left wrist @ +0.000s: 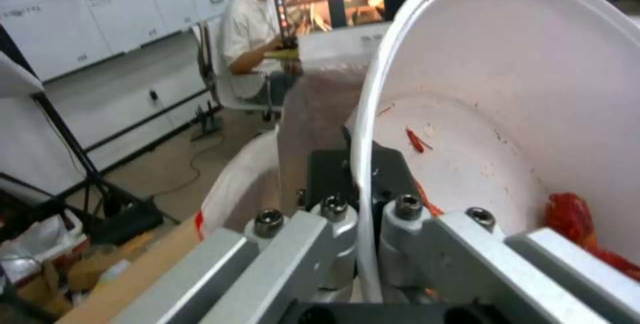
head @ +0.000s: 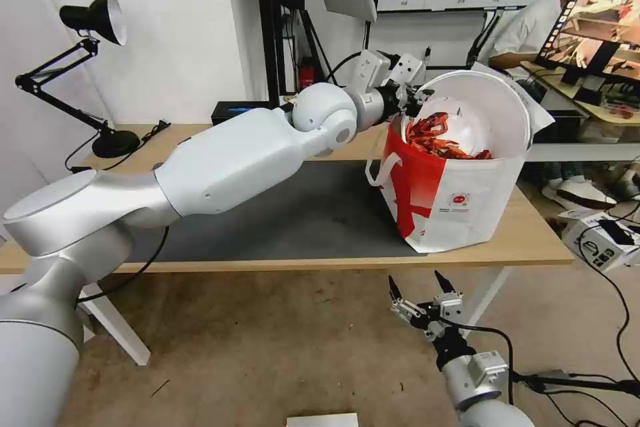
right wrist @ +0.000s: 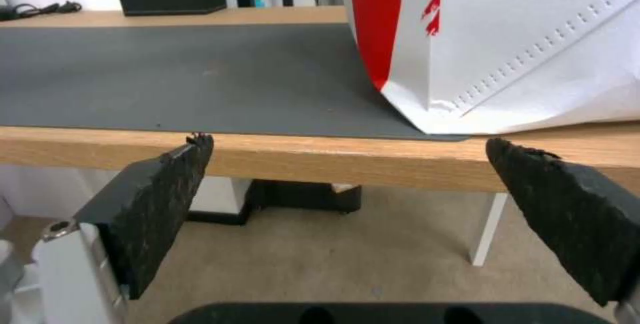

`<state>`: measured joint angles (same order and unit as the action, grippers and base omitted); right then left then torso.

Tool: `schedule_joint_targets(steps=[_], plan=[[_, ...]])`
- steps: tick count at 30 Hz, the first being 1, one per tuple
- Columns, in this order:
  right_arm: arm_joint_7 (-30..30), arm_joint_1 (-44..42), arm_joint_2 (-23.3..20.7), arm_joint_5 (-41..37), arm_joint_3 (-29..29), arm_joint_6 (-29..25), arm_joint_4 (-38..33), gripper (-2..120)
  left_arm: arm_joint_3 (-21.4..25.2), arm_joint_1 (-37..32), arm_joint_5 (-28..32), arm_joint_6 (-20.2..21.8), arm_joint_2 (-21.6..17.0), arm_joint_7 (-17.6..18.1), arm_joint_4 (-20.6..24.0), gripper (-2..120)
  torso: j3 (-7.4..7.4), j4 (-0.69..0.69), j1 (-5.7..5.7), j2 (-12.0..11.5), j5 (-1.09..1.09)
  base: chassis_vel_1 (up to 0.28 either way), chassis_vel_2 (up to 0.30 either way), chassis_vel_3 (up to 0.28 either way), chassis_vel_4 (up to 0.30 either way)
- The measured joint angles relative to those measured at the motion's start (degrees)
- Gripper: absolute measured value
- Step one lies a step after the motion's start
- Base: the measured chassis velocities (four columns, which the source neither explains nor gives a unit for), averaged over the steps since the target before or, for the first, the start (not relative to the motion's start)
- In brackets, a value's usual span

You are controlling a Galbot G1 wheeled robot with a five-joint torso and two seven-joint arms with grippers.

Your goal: Pick up the trash from the table and place it into the takeout bag.

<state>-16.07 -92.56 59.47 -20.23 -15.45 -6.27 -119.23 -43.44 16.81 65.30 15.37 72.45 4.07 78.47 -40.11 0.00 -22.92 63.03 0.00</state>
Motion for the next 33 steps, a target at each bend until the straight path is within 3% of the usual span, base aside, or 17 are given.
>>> schedule_joint_targets(steps=[14,21,33], plan=[[0.0,0.0,0.0,0.0,0.0,0.0,0.0,100,-1.07,-0.45,-1.77,-1.0,-0.24,-0.49,-0.31,1,0.0,0.0,0.0,0.0,0.0,0.0,0.0,0.0,0.0],[0.0,0.0,0.0,0.0,0.0,0.0,0.0,100,-1.77,-0.12,-2.93,-1.26,0.24,1.9,-0.26,26,0.0,0.0,0.0,0.0,0.0,0.0,0.0,0.0,0.0],[0.0,0.0,0.0,0.0,0.0,0.0,0.0,100,-1.69,0.04,-1.5,-1.71,-0.14,2.07,0.75,69,0.0,0.0,0.0,0.0,0.0,0.0,0.0,0.0,0.0]])
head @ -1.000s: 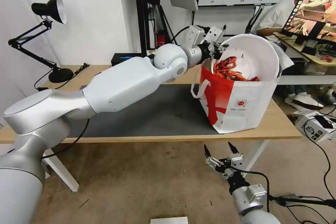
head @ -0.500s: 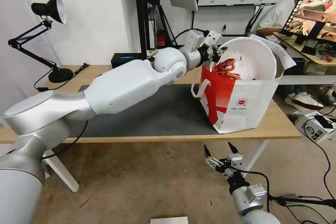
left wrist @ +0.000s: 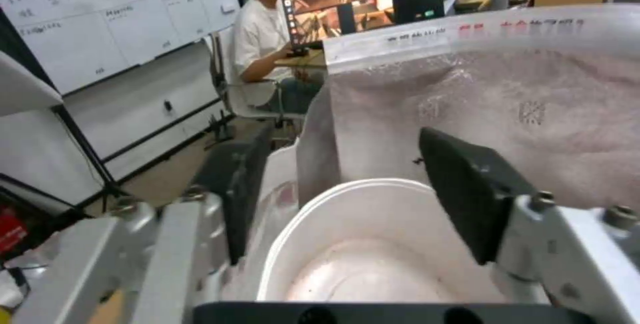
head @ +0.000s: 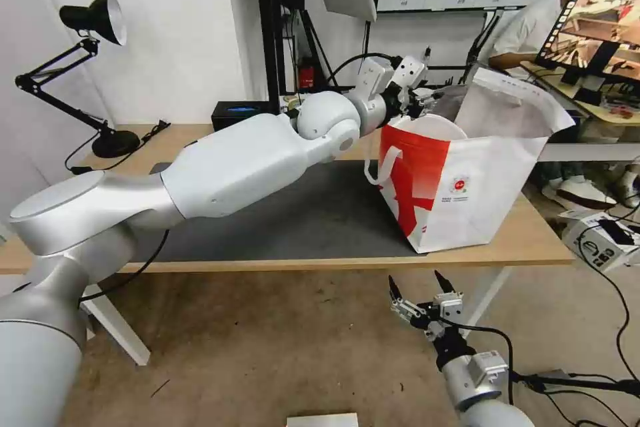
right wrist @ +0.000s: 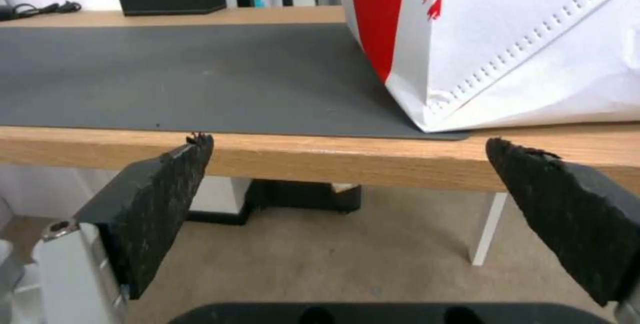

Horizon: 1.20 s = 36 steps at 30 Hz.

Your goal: Pick up the trash from the table and place it into the takeout bag.

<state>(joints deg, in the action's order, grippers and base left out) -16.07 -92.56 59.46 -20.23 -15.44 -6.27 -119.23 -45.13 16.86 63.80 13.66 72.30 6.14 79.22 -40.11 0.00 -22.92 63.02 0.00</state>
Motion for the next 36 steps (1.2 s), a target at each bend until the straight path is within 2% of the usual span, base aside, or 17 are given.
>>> schedule_joint_targets(steps=[2,3,6,10,18,20,22,24,26,28,30,33,36], plan=[[0.0,0.0,0.0,0.0,0.0,0.0,0.0,100,0.27,0.04,0.67,-0.97,-0.17,-0.18,0.0,79,0.0,0.0,0.0,0.0,0.0,0.0,0.0,0.0,0.0],[0.0,0.0,0.0,0.0,0.0,0.0,0.0,100,0.27,0.04,0.67,-0.97,-0.17,-0.18,0.0,79,0.0,0.0,0.0,0.0,0.0,0.0,0.0,0.0,0.0],[0.0,0.0,0.0,0.0,0.0,0.0,0.0,100,0.38,0.25,1.54,-1.98,-1.19,-1.86,0.39,94,0.0,0.0,0.0,0.0,0.0,0.0,0.0,0.0,0.0],[0.0,0.0,0.0,0.0,0.0,0.0,0.0,100,0.39,0.17,2.16,-2.49,-2.15,-2.72,0.94,99,0.0,0.0,0.0,0.0,0.0,0.0,0.0,0.0,0.0],[0.0,0.0,0.0,0.0,0.0,0.0,0.0,100,1.3,-1.96,2.32,-3.4,-5.16,-4.06,3.51,100,0.0,0.01,0.0,-0.01,0.0,0.0,0.0,0.0,0.0],[0.0,0.0,0.0,0.0,0.0,0.0,0.0,100,3.14,-4.3,2.29,-4.0,-7.77,-4.3,5.76,100,0.0,0.0,0.0,-0.01,-0.01,0.0,0.0,0.0,0.0],[0.0,0.0,0.0,0.0,0.0,0.0,0.0,100,3.65,-4.98,2.29,-4.36,-8.64,-4.3,6.46,100,0.0,0.0,0.0,-0.01,-0.01,0.0,0.0,0.0,0.0],[0.0,0.0,0.0,0.0,0.0,0.0,0.0,100,5.03,-6.77,2.24,-5.33,-11.75,-4.29,8.73,100,0.0,0.0,0.0,-0.01,-0.01,0.0,0.0,0.0,0.0],[0.0,0.0,0.0,0.0,0.0,0.0,0.0,100,5.14,-6.9,2.22,-5.4,-11.99,-4.29,8.9,100,0.0,0.0,0.0,-0.01,-0.01,0.0,0.0,0.0,0.0],[0.0,0.0,0.0,0.0,0.0,0.0,0.0,100,7.72,-9.31,1.97,-5.88,-15.78,-4.29,11.74,100,0.0,0.0,0.0,-0.01,-0.01,0.0,0.0,0.0,0.0],[0.0,0.0,0.0,0.0,0.0,0.0,0.0,100,8.8,-10.38,1.81,-5.91,-17.02,-4.24,12.66,100,0.0,0.0,0.0,-0.01,-0.01,0.0,0.0,0.0,0.0],[0.0,0.0,0.0,0.0,0.0,0.0,0.0,100,9.99,-11.94,1.29,-5.94,-18.43,-3.72,13.67,100,0.0,0.0,0.01,0.0,-0.01,0.0,0.0,0.0,0.0],[0.0,0.0,0.0,0.0,0.0,0.0,0.0,100,12.79,-16.48,-0.05,-6.11,-21.76,-1.86,15.88,100,0.0,0.0,0.0,0.0,-0.02,0.0,0.0,0.0,0.0]])
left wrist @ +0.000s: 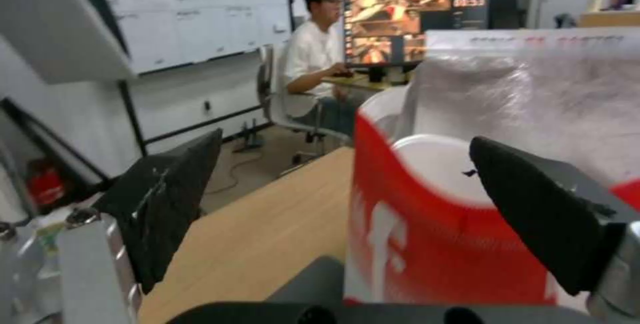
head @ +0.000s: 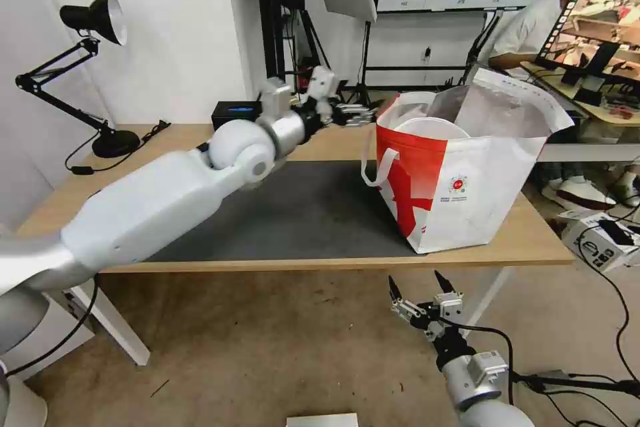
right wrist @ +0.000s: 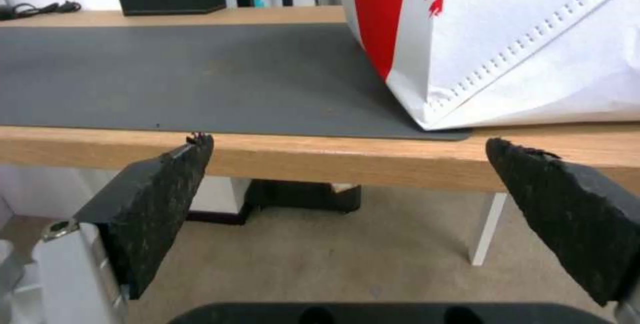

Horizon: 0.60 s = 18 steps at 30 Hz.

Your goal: Pick up the trash from the table and place it into the takeout bag.

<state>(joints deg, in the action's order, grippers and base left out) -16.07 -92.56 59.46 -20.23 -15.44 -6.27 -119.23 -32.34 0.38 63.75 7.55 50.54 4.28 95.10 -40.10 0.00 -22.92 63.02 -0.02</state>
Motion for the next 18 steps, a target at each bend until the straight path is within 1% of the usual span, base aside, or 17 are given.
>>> schedule_joint_targets(steps=[1,2,4,5,6,8,9,11,12,14,15,16,17,18], plan=[[0.0,0.0,0.0,0.0,0.0,0.0,0.0,100,0.0,0.0,0.0,0.0,0.0,0.0,0.0,100,0.0,0.0,0.0,0.0,0.0,0.0,0.0,0.0,0.0],[0.0,0.0,0.0,0.0,0.0,0.0,0.0,100,1.34,-1.91,-0.21,-0.04,-1.03,0.48,0.78,100,0.0,0.01,0.0,0.0,0.01,0.0,0.0,0.0,0.0],[0.0,0.0,0.0,0.0,0.0,0.0,0.0,100,1.94,-2.77,-0.31,-0.04,-1.45,0.62,1.11,100,0.0,0.01,0.0,0.0,0.01,0.0,0.0,0.0,0.0],[0.0,0.0,0.0,0.0,0.0,0.0,0.0,100,4.5,-6.25,-0.87,-0.07,-3.2,0.94,2.31,100,0.0,0.01,0.0,0.0,0.0,0.0,0.0,0.0,0.0],[0.0,0.0,0.0,0.0,0.0,0.0,0.0,100,5.98,-8.11,-1.53,-0.22,-4.27,1.13,2.95,100,0.0,0.01,0.0,0.0,0.01,0.0,0.0,0.0,0.0],[0.01,0.0,0.0,0.0,0.0,0.0,0.0,100,6.89,-9.34,-2.13,-0.44,-4.9,1.35,3.32,100,0.0,0.01,0.0,0.01,0.01,0.0,0.0,0.0,0.0],[0.01,0.0,-0.01,0.0,0.01,0.0,0.0,100,9.3,-12.69,-4.11,-1.2,-6.64,1.7,4.57,100,0.0,-0.01,0.0,0.0,-0.01,0.0,0.0,0.0,0.0],[0.0,0.0,0.0,0.0,0.0,0.0,0.0,100,13.44,-17.91,-6.1,-1.7,-8.73,2.01,6.41,100,0.0,0.0,0.0,0.01,0.02,0.0,0.0,0.0,0.0],[0.0,0.0,0.0,0.0,0.0,0.0,0.0,100,13.44,-17.91,-6.1,-1.7,-8.73,2.01,6.41,100,0.0,0.0,0.0,0.01,0.02,0.0,0.0,0.0,0.0],[0.0,0.0,0.0,0.0,0.0,0.0,0.0,100,18.34,-24.32,-7.19,-1.81,-10.18,2.15,7.85,100,0.0,0.0,0.0,0.01,0.0,0.0,0.0,0.0,0.0],[0.0,0.0,0.0,0.0,0.0,0.0,0.0,100,18.34,-24.32,-7.19,-1.81,-10.18,2.15,7.85,100,0.0,0.0,0.0,0.01,0.0,0.0,0.0,0.0,0.0],[0.0,0.0,0.0,0.0,0.0,0.0,0.0,100,22.57,-29.45,-7.86,-2.22,-11.11,2.23,8.94,100,0.0,0.01,0.0,0.01,0.01,0.0,0.0,0.0,0.0],[0.01,0.0,0.0,0.0,0.0,0.0,0.0,100,24.49,-31.74,-8.12,-2.26,-11.47,2.25,9.49,100,0.0,0.02,0.0,0.01,0.01,0.0,0.0,0.0,0.0],[-0.01,0.0,0.0,0.0,-0.01,0.0,0.0,100,29.49,-37.63,-8.99,-2.56,-12.94,2.32,10.91,100,0.0,0.0,0.0,0.01,-0.05,0.0,0.0,0.0,0.0]])
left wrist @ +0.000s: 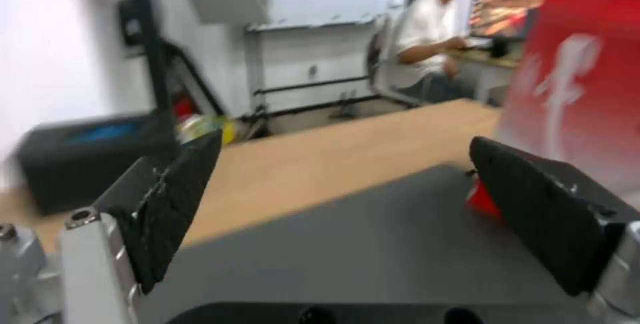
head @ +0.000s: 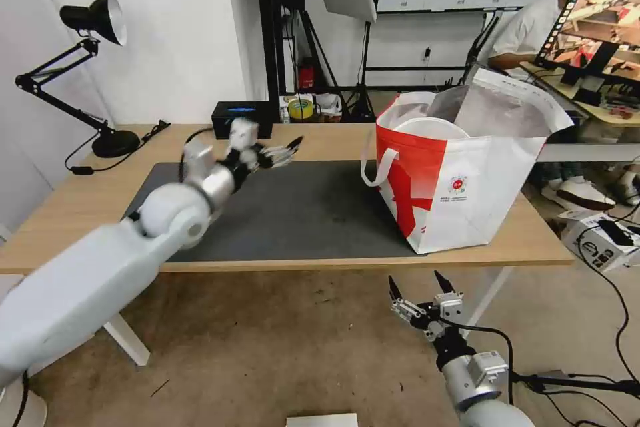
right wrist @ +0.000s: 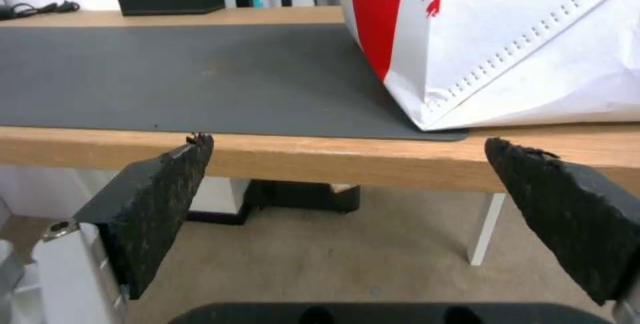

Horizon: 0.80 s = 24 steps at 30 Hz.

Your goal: Pick up the trash from the table and place it into the takeout bag.

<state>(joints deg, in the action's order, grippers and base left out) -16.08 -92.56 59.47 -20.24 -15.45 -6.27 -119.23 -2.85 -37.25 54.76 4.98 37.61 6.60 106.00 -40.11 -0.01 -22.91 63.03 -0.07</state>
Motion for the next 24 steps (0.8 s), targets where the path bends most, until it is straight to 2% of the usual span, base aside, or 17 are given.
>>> schedule_joint_targets(steps=[1,3,6,9,12,13,20,21,24], plan=[[0.0,0.0,0.0,0.0,0.0,0.0,0.0,100,0.0,0.0,0.0,0.0,0.0,0.0,0.0,100,0.0,0.0,0.0,0.0,0.0,0.0,0.0,0.0,0.0],[0.01,0.0,0.0,0.0,0.01,0.0,0.0,100,3.2,-4.32,-1.22,-1.18,-1.58,0.24,0.5,100,0.02,-0.04,0.02,0.01,0.11,0.0,0.0,0.0,0.0],[0.01,0.0,0.0,0.0,0.01,0.0,0.0,100,6.21,-8.37,-1.9,-2.32,-2.35,0.17,0.28,100,0.01,0.01,0.01,0.01,0.01,0.0,0.0,0.0,0.0],[0.01,0.0,0.0,0.0,0.01,0.0,0.0,100,8.72,-11.49,-2.01,-3.29,-2.9,0.16,0.29,100,0.0,0.02,0.01,0.01,0.09,0.0,0.0,0.0,0.0],[0.0,0.0,-0.01,0.0,0.01,0.0,0.0,100,12.98,-17.0,-2.59,-4.78,-3.19,0.51,0.94,100,0.01,0.01,0.0,0.01,0.06,0.0,0.0,0.0,0.0],[0.0,0.0,-0.01,0.0,0.01,0.0,0.0,100,12.98,-17.0,-2.59,-4.78,-3.19,0.51,0.94,100,0.01,0.01,0.0,0.01,0.06,0.0,0.0,0.0,0.0],[0.01,0.0,-0.01,0.0,0.01,0.0,0.0,100,21.89,-27.25,-5.3,-5.05,-0.36,1.15,2.38,100,0.01,0.02,0.0,0.0,0.06,0.0,0.0,0.0,0.0],[0.01,0.0,-0.01,0.0,0.01,0.0,0.0,100,21.89,-27.25,-5.3,-5.05,-0.36,1.15,2.38,100,0.01,0.02,0.0,0.0,0.06,0.0,0.0,0.0,0.0],[0.01,0.0,0.0,0.0,0.0,0.0,0.0,100,27.32,-34.23,-7.06,-5.89,2.02,0.44,3.41,100,0.0,0.02,0.0,0.0,0.07,0.0,0.0,0.0,0.0]])
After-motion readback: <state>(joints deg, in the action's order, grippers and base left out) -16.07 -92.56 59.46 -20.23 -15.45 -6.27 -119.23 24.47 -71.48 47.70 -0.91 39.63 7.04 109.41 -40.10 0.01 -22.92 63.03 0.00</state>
